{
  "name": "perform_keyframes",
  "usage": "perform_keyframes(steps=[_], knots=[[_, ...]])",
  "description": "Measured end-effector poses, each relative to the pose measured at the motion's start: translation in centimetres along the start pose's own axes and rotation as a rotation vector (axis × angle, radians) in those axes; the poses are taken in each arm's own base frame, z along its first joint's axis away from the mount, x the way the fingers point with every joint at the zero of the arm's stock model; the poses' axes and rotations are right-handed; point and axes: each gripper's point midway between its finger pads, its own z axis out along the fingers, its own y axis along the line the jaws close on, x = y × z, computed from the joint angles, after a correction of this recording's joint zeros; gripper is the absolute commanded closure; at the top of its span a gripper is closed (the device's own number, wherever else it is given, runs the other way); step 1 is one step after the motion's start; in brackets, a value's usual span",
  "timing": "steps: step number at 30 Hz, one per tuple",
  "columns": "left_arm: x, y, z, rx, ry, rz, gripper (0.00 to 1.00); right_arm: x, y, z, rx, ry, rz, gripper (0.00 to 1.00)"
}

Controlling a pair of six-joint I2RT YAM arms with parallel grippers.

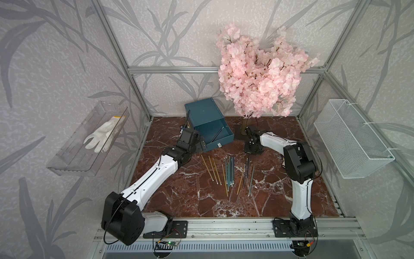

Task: Please place the pencils in the drawer according to their color
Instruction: Pick up the pencil from the center of the board, then place the pencil in the drawer.

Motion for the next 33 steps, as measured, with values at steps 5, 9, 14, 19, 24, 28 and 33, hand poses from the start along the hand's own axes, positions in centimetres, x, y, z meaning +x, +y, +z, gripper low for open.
perform_keyframes(steps=[5, 9, 14, 19, 24, 28, 33], knots=[[0.0, 0.0, 0.0, 0.001, 0.0, -0.001, 0.0, 1.5, -0.6, -1.5, -0.02, 0.018, 0.029, 1.0], [0.0, 0.0, 0.0, 0.0, -0.001, -0.008, 0.0, 1.7, -0.5, -3.4, -0.051, -0.006, 0.048, 1.0], [0.0, 0.2, -0.1, -0.002, -0.004, -0.019, 0.0, 2.4, -0.9, -6.0, -0.09, -0.034, 0.075, 1.0], [-0.2, 0.8, -0.4, -0.024, -0.019, -0.04, 0.0, 3.7, -1.1, -8.2, -0.139, -0.045, 0.105, 1.0], [-0.8, 2.1, -1.2, -0.065, -0.049, -0.076, 0.0, 4.7, 0.4, -12.0, -0.232, -0.085, 0.127, 1.0], [-2.2, 3.5, -2.3, -0.082, -0.094, -0.126, 0.0, 5.2, 2.4, -15.4, -0.323, -0.122, 0.125, 1.0], [-3.9, 4.9, -3.3, -0.097, -0.138, -0.171, 0.0, 4.7, 5.3, -19.1, -0.43, -0.158, 0.134, 1.0]])
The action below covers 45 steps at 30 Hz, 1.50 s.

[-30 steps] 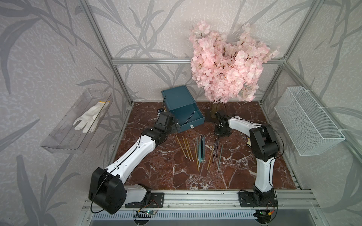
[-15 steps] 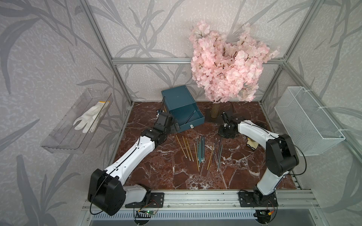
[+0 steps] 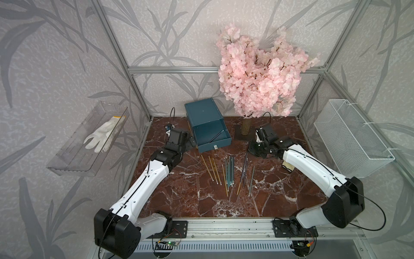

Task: Please place the pencils in the drawer according to their color
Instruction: Place the pencil in the drawer, then pick up the pencil from the center of the board.

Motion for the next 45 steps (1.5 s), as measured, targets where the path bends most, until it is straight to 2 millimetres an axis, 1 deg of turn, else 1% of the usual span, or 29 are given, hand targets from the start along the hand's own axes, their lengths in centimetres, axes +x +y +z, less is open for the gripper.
perform_keyframes(steps=[6, 10, 14, 22, 25, 28, 33, 34, 36, 39, 43, 45], knots=[[-0.9, 0.2, -0.3, 0.003, -0.013, -0.015, 0.0, -1.6, 4.7, -2.2, -0.12, -0.05, 0.033, 1.0], [-1.5, 0.1, -0.6, 0.006, -0.025, -0.021, 0.0, -3.1, 7.9, -2.7, -0.192, -0.091, 0.056, 1.0], [-2.1, 0.0, -0.8, 0.008, -0.036, -0.028, 0.0, -4.5, 10.3, -1.5, -0.235, -0.124, 0.099, 1.0], [-2.0, 0.0, -0.7, 0.011, -0.028, -0.028, 0.0, -7.3, 13.3, 2.2, -0.259, -0.179, 0.182, 1.0], [-1.9, 0.0, -0.7, 0.01, -0.026, -0.028, 0.0, -8.3, 14.6, 2.9, -0.279, -0.196, 0.191, 1.0], [-1.9, 0.0, -0.7, 0.01, -0.025, -0.028, 0.0, -8.8, 15.5, 3.0, -0.295, -0.203, 0.184, 1.0], [-1.9, 0.0, -0.7, 0.01, -0.025, -0.028, 0.0, -8.2, 15.8, 2.9, -0.305, -0.186, 0.155, 1.0], [-1.9, 0.0, -0.6, 0.01, -0.024, -0.027, 0.0, -7.8, 15.7, 3.0, -0.303, -0.176, 0.145, 1.0], [-1.8, 0.0, -0.6, 0.009, -0.022, -0.023, 0.0, -6.7, 15.3, 3.0, -0.294, -0.157, 0.117, 0.96], [-1.6, 0.0, -0.3, 0.007, -0.014, -0.013, 0.0, -4.6, 14.2, 2.7, -0.278, -0.122, 0.074, 0.86], [-1.4, -0.2, -0.2, 0.014, -0.002, 0.001, 0.0, -1.4, 10.8, 1.2, -0.234, -0.088, 0.032, 0.67], [-1.3, -0.3, -0.2, 0.022, 0.005, 0.005, 0.0, -0.3, 9.1, 0.3, -0.213, -0.091, 0.012, 0.57]])
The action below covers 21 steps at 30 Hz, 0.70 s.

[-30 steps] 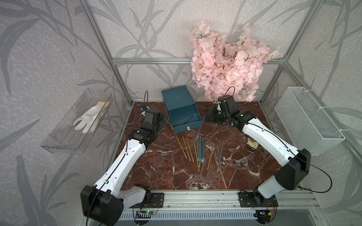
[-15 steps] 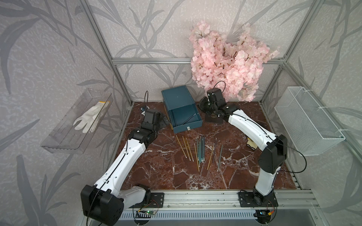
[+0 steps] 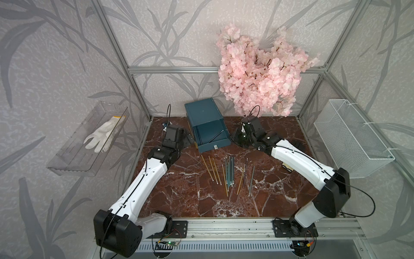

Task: Please place the pencils in the drawer according to their color
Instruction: Pick up the pencil from the center of the board.

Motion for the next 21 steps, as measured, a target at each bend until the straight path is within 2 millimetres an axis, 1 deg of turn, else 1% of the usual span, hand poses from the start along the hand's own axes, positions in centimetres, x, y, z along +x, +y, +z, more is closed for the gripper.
perform_keyframes(steps=[3, 6, 9, 12, 17, 21], knots=[[0.2, -0.2, 0.0, 0.009, 0.011, 0.008, 0.0, 1.0, -2.9, -1.8, 0.051, -0.018, -0.022, 0.44], [0.3, -0.2, 0.0, 0.01, 0.023, 0.02, 0.0, 1.7, -6.4, -2.0, 0.129, -0.014, -0.024, 0.37], [0.1, -0.3, -0.2, 0.012, 0.024, 0.032, 0.0, 2.3, -10.1, -1.2, 0.226, 0.011, -0.013, 0.35], [0.0, -0.4, -0.3, 0.011, 0.026, 0.041, 0.0, 2.6, -13.1, -0.1, 0.321, 0.041, -0.008, 0.33], [0.3, -0.5, 0.1, 0.008, 0.045, 0.055, 0.0, 2.8, -17.0, 2.0, 0.441, 0.099, -0.017, 0.33], [0.7, -0.6, 0.6, 0.004, 0.062, 0.065, 0.0, 2.8, -18.9, 3.7, 0.517, 0.157, -0.042, 0.34]])
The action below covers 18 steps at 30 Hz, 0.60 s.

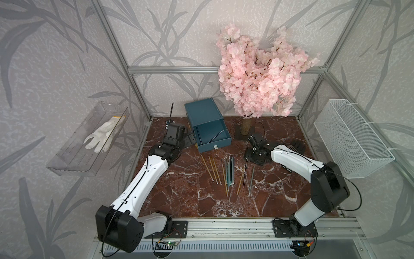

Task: Please place the pencils in the drawer according to their color
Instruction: Pick up the pencil from the center of the board.

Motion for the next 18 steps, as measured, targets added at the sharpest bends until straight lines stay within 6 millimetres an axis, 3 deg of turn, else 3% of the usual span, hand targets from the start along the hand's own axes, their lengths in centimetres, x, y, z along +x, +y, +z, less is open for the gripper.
perform_keyframes(steps=[9, 18], knots=[[0.5, -0.1, 0.6, 0.001, 0.022, 0.009, 0.0, -0.7, 0.1, 4.2, 0.084, 0.071, -0.085, 0.47], [0.5, -0.3, 0.6, 0.01, 0.024, 0.007, 0.0, -0.9, -0.2, 5.9, 0.123, 0.094, -0.126, 0.55]])
